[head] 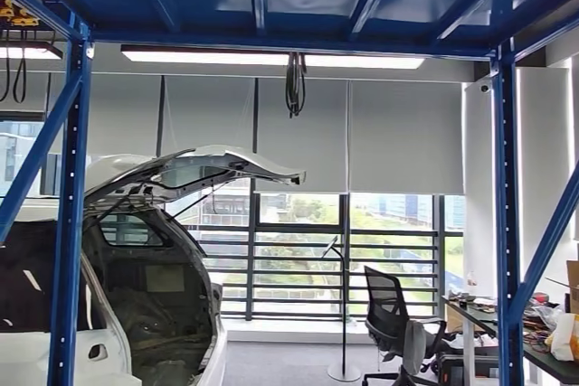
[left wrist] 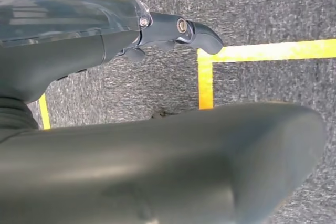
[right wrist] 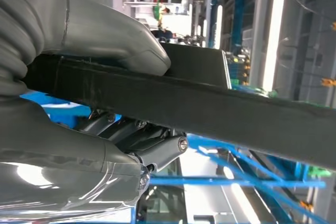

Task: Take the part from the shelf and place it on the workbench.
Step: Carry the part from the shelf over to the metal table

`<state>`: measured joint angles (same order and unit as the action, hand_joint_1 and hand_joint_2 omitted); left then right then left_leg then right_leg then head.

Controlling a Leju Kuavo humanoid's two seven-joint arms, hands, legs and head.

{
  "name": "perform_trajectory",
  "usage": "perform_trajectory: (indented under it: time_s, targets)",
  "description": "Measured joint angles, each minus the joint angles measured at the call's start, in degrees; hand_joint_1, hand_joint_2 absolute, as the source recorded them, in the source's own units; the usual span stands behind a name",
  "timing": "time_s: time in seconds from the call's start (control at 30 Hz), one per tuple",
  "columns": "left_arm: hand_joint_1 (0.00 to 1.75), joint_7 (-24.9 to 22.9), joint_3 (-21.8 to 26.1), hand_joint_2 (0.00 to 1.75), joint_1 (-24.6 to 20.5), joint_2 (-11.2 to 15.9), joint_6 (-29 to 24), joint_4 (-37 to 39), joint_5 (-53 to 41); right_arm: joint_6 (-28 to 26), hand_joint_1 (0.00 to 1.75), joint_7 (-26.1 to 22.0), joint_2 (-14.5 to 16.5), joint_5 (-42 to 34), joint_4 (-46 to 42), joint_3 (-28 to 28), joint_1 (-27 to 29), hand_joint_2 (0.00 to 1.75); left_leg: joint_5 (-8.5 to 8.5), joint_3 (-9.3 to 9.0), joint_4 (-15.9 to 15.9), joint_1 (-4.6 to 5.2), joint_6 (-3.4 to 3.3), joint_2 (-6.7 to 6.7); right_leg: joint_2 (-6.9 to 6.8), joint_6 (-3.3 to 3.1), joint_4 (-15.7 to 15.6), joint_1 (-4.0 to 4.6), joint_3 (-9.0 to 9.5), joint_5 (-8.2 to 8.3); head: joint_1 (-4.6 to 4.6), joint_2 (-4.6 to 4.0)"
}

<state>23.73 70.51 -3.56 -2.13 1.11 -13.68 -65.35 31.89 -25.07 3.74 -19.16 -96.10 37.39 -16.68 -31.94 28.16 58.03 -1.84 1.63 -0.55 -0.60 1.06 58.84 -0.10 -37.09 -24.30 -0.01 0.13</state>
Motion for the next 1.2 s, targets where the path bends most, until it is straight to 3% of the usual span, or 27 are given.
perform_trajectory:
  time_s: [0.07, 0.13, 0.2, 0.23, 0.27, 0.3, 0.33, 0.37, 0.43, 0.47, 0.53, 0.57, 0.6, 0.7, 0.73, 0.77, 0.8, 0.83, 0.87, 0.9, 0.97, 1.03, 1.1, 1.13, 1.2]
  targets:
    - [0.0, -0.01, 0.01, 1.75, 0.06, 0.01, 0.0, 0.0, 0.0, 0.0, 1.75, -0.02, -0.05, -0.04, 0.01, 0.09, 0.03, 1.75, 0.75, 0.83, 0.09, 0.11, -1.27, 0.23, 0.14, 0.69, 0.46, -0.27, -0.52, -0.37, -0.01, 0.0]
    - [0.0, -0.01, 0.01, 1.75, 0.04, 0.02, 0.0, 0.0, 0.0, 0.0, 1.75, -0.02, -0.13, -0.05, 0.02, 0.23, 0.05, 1.75, 1.92, 2.05, 0.02, 0.21, -2.45, 0.52, 0.27, 1.13, 4.31, -0.46, -1.81, -4.69, -0.03, 0.0]
    - [0.0, -0.01, 0.02, 1.75, 0.03, 0.04, -0.02, 0.0, 0.0, 0.0, 1.75, -0.02, -0.18, -0.05, 0.02, 0.36, 0.07, 1.75, 3.11, 3.5, 0.05, 0.59, -3.01, 0.67, 0.3, 1.3, 11.59, -0.47, -3.45, -10.14, -0.04, 0.0]
    - [0.0, -0.01, 0.02, 1.75, 0.03, 0.05, -0.03, 0.0, 0.0, 0.0, 1.75, -0.02, -0.22, -0.05, 0.02, 0.4, 0.11, 1.75, 3.69, 4.22, 0.07, 0.84, -3.15, 0.74, 0.3, 1.26, 14.72, -0.46, -3.81, -11.42, -0.05, 0.0]
    - [0.0, -0.01, 0.02, 1.75, 0.04, 0.06, -0.05, 0.0, 0.0, 0.01, 1.75, -0.02, -0.26, -0.05, 0.03, 0.43, 0.13, 1.75, 4.25, 4.95, 0.09, 1.1, -3.25, 0.79, 0.31, 1.11, 16.35, -0.41, -3.46, -11.44, -0.05, 0.0]
    - [0.0, 0.0, 0.02, 1.75, 0.04, 0.07, -0.08, 0.0, -0.03, 0.04, 1.75, -0.04, -0.28, -0.08, 0.03, 0.44, 0.15, 1.75, 4.84, 5.69, 0.1, 1.37, -3.32, 0.82, 0.32, 0.82, 16.04, -0.31, -2.16, -10.44, -0.06, 0.0]
    - [0.0, 0.04, 0.02, 1.75, 0.04, 0.08, -0.13, 0.0, -0.1, 0.15, 1.75, -0.1, -0.31, -0.14, 0.03, 0.46, 0.16, 1.75, 5.41, 6.39, 0.11, 1.63, -3.36, 0.82, 0.35, 0.32, 13.52, -0.12, 0.21, -8.97, -0.06, 0.0]
    - [0.0, 0.1, 0.02, 1.75, 0.05, 0.04, -0.2, 0.0, -0.2, 0.28, 1.75, -0.19, -0.31, -0.25, -0.03, 0.47, 0.15, 1.75, 5.95, 6.96, 0.11, 1.8, -3.36, 0.81, 0.41, -0.37, 9.45, 0.23, 3.44, -7.84, -0.05, 0.0]
    - [0.0, 0.31, 0.02, 1.75, 0.07, 0.02, -0.32, 0.0, -0.49, 0.58, 1.75, -0.39, -0.3, -0.5, -0.31, 0.51, 0.06, 1.75, 6.95, 7.69, 0.13, 1.97, -3.06, 0.78, 0.46, -1.65, 0.45, 1.09, 9.7, -7.54, -0.03, 0.0]
    - [0.0, 0.39, 0.02, 1.75, 0.09, 0.04, -0.34, 0.0, -0.62, 0.7, 1.75, -0.51, -0.3, -0.6, -0.45, 0.52, 0.03, 1.75, 7.44, 7.89, 0.1, 1.88, -2.77, 0.8, 0.51, -1.98, -2.32, 1.48, 11.44, -7.91, -0.02, 0.0]
    - [0.0, 0.52, 0.03, 1.75, 0.13, 0.3, -0.39, 0.0, -0.84, 0.87, 1.75, -0.72, -0.33, -0.75, -0.64, 0.53, 0.06, 1.75, 8.43, 8.28, -0.11, 1.61, -2.11, 0.83, 0.49, -2.34, -4.3, 1.73, 12.02, -7.62, -0.03, 0.01]
    - [0.0, 0.55, 0.04, 1.75, 0.16, 0.46, -0.4, 0.0, -0.96, 0.91, 1.75, -0.8, -0.34, -0.8, -0.7, 0.53, 0.11, 1.75, 8.11, 8.57, -0.01, 1.52, -1.83, 0.78, 0.37, -2.61, -4.55, 1.71, 11.62, -6.9, -0.03, 0.01]
    - [0.0, 0.58, 0.05, 1.75, 0.23, 0.59, -0.4, 0.0, -1.11, 0.92, 1.75, -0.86, -0.34, -0.82, -0.8, 0.54, 0.17, 1.75, 6.74, 9.03, 0.8, 1.47, -1.59, 0.72, 0.22, -2.99, -4.78, 1.59, 11.05, -6.12, -0.02, 0.03]
    - [0.0, 0.62, 0.07, 1.75, 0.36, 0.92, -0.39, 0.0, -1.64, 0.82, 1.75, -1.21, -0.33, -0.83, -1.1, 0.54, 0.59, 1.75, -1.31, 11.14, 9.11, 1.23, -0.93, 0.62, -0.06, -3.58, -4.63, 1.43, 8.5, -4.11, 0.03, 0.03]
    - [0.0, 0.62, 0.07, 1.75, 0.36, 1.06, -0.39, 0.0, -1.78, 0.72, 1.75, -1.39, -0.34, -0.79, -1.15, 0.53, 0.85, 1.75, -2.81, 11.55, 12.55, 1.13, -0.69, 0.62, -0.14, -3.53, -4.4, 1.44, 7.56, -3.56, 0.03, 0.02]
    - [0.0, 0.58, 0.07, 1.75, 0.36, 1.17, -0.39, 0.0, -1.92, 0.6, 1.75, -1.65, -0.34, -0.74, -1.2, 0.52, 1.16, 1.75, -2.85, 11.46, 14.92, 1.02, -0.44, 0.62, -0.21, -3.42, -4.12, 1.42, 6.55, -3.0, 0.03, 0.02]
    - [0.0, 0.53, 0.07, 1.75, 0.36, 1.27, -0.38, 0.0, -2.1, 0.48, 1.75, -1.95, -0.35, -0.69, -1.29, 0.49, 1.51, 1.75, -1.68, 10.65, 15.72, 0.88, -0.19, 0.62, -0.25, -3.25, -3.74, 1.36, 5.43, -2.45, 0.03, 0.01]
    - [0.0, 0.46, 0.07, 1.75, 0.35, 1.37, -0.37, 0.0, -2.27, 0.39, 1.75, -2.31, -0.37, -0.61, -1.48, 0.39, 1.85, 1.75, 0.1, 8.96, 14.48, 0.7, 0.05, 0.63, -0.27, -3.02, -3.22, 1.25, 4.31, -2.0, 0.03, 0.01]
    - [0.0, 0.35, 0.07, 1.75, 0.3, 1.44, -0.34, 0.0, -2.46, 0.36, 1.75, -2.69, -0.38, -0.51, -1.73, 0.25, 2.22, 1.75, 1.48, 6.4, 11.48, 0.48, 0.28, 0.63, -0.25, -2.75, -2.52, 1.16, 3.19, -1.65, 0.03, 0.01]
    - [0.0, 0.27, 0.06, 1.75, 0.21, 1.49, -0.32, 0.0, -2.67, 0.35, 1.75, -3.03, -0.39, -0.37, -2.02, 0.07, 2.56, 1.75, 1.67, 3.43, 7.41, 0.36, 0.48, 0.6, -0.2, -2.48, -1.66, 1.15, 2.12, -1.45, 0.03, 0.01]
    - [0.0, 0.02, 0.06, 1.75, -0.02, 1.57, -0.32, 0.0, -2.93, 0.34, 1.75, -3.72, -0.46, 0.6, -2.61, -0.33, 2.95, 1.75, -0.13, -0.76, 0.96, 0.33, -0.06, 0.52, -0.14, -1.89, -0.23, 1.26, 0.69, -1.11, 0.0, 0.01]
    - [0.0, -0.46, 0.07, 1.75, -0.14, 1.64, -0.37, 0.0, -2.98, 0.4, 1.75, -4.32, -0.62, 1.99, -2.93, -0.58, 3.06, 1.75, -1.05, -1.32, -0.71, 0.54, -1.28, 0.46, -0.19, -1.26, 0.2, 1.18, 0.17, -0.49, -0.03, 0.0]
    - [0.0, -1.1, 0.07, 1.75, -0.2, 1.79, -0.44, -0.01, -2.86, 0.6, 1.75, -4.83, -0.85, 2.71, -3.0, -0.72, 3.13, 1.75, -0.22, -0.78, -0.73, 0.59, -2.24, 0.46, -0.1, -0.59, 1.11, 0.9, -0.36, -1.24, -0.03, 0.0]
    - [0.0, -1.38, 0.08, 1.75, -0.26, 1.92, -0.46, -0.01, -2.74, 0.72, 1.75, -5.07, -0.98, 2.84, -3.03, -0.81, 3.15, 1.75, 0.28, -0.41, -0.78, 0.56, -2.66, 0.43, -0.04, -0.24, 2.9, 0.77, -1.05, -2.82, -0.04, 0.0]
    - [0.0, -1.94, 0.15, 1.75, -0.35, 2.3, -0.5, -0.02, -2.54, 1.01, 1.75, -5.47, -1.26, 2.89, -3.08, -1.01, 3.17, 1.75, 1.16, 0.55, -0.74, 0.62, -3.1, 0.2, 0.05, 0.29, 9.6, 0.5, -3.3, -7.48, -0.04, 0.0]
